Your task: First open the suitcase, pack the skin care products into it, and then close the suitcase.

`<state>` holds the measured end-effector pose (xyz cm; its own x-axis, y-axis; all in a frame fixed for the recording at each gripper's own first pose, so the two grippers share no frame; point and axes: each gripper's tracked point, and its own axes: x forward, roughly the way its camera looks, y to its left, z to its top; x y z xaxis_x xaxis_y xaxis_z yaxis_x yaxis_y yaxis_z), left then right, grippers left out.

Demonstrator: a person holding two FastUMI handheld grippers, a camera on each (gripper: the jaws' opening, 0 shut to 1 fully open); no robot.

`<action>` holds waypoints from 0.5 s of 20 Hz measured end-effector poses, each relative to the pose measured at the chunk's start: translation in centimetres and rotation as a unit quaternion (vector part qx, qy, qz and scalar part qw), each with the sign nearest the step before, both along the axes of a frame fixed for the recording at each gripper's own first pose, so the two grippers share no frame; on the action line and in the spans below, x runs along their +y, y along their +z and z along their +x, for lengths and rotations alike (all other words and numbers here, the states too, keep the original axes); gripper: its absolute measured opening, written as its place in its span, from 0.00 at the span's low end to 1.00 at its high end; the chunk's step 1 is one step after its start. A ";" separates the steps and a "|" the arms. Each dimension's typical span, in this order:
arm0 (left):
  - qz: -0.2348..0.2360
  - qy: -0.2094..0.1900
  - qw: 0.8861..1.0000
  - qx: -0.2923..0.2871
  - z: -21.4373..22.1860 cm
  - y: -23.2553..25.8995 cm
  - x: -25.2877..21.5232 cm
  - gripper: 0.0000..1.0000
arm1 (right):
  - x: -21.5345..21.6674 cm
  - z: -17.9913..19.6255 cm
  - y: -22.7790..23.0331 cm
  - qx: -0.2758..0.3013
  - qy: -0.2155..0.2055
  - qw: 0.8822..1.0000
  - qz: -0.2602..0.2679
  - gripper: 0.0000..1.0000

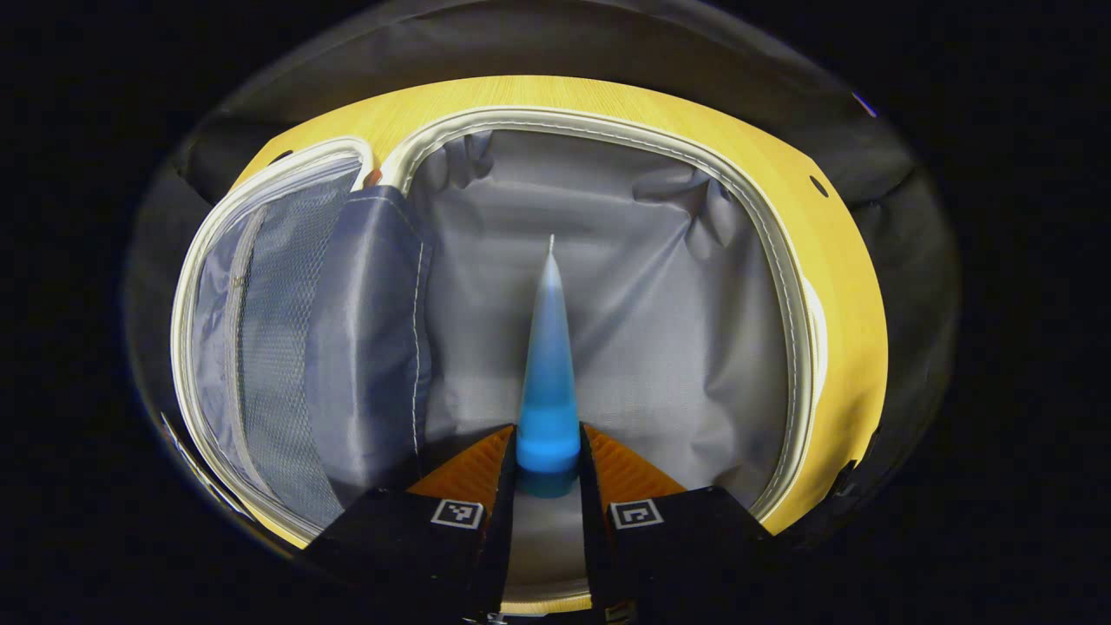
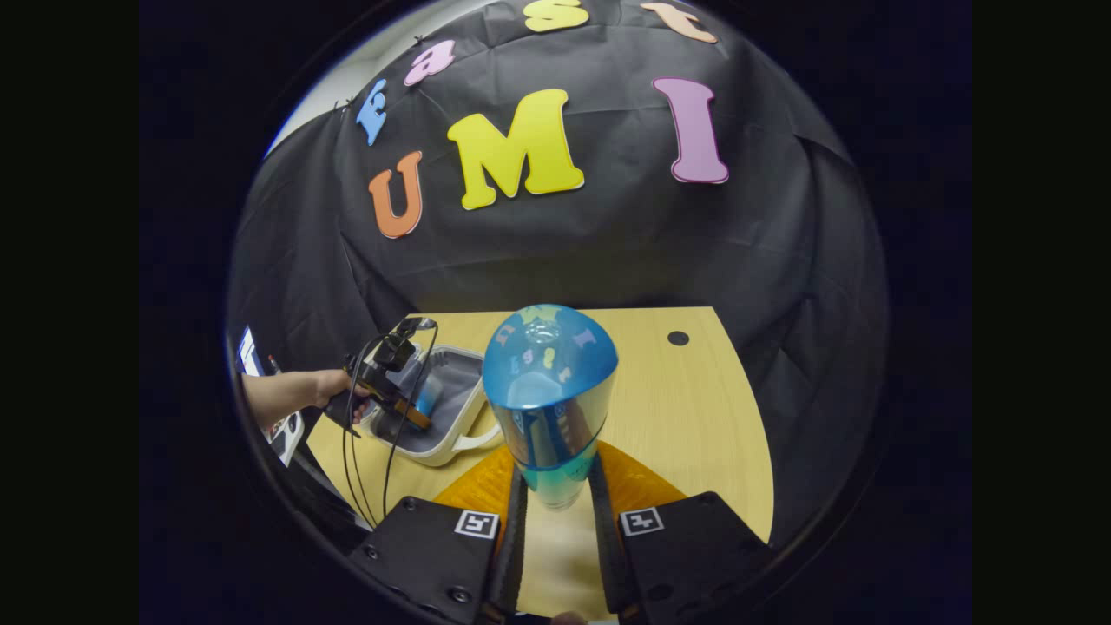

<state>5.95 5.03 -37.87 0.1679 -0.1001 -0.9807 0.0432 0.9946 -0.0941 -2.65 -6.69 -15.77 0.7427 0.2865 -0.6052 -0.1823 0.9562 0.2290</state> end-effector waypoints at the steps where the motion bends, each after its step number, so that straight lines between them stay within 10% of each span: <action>1: 0.005 -0.002 1.000 0.002 0.0 0.1 0.0 0.40 | 0.1 -0.2 0.1 -0.001 0.001 1.000 -0.002 0.31; 6: -0.006 0.020 1.000 -0.010 -0.3 0.3 -0.8 0.50 | 1.4 -0.9 0.3 -0.002 0.009 1.000 0.001 0.34; 10: -0.007 0.030 0.999 -0.042 -0.6 1.1 -0.9 0.82 | 4.7 -0.5 0.8 -0.005 0.031 0.999 0.009 0.34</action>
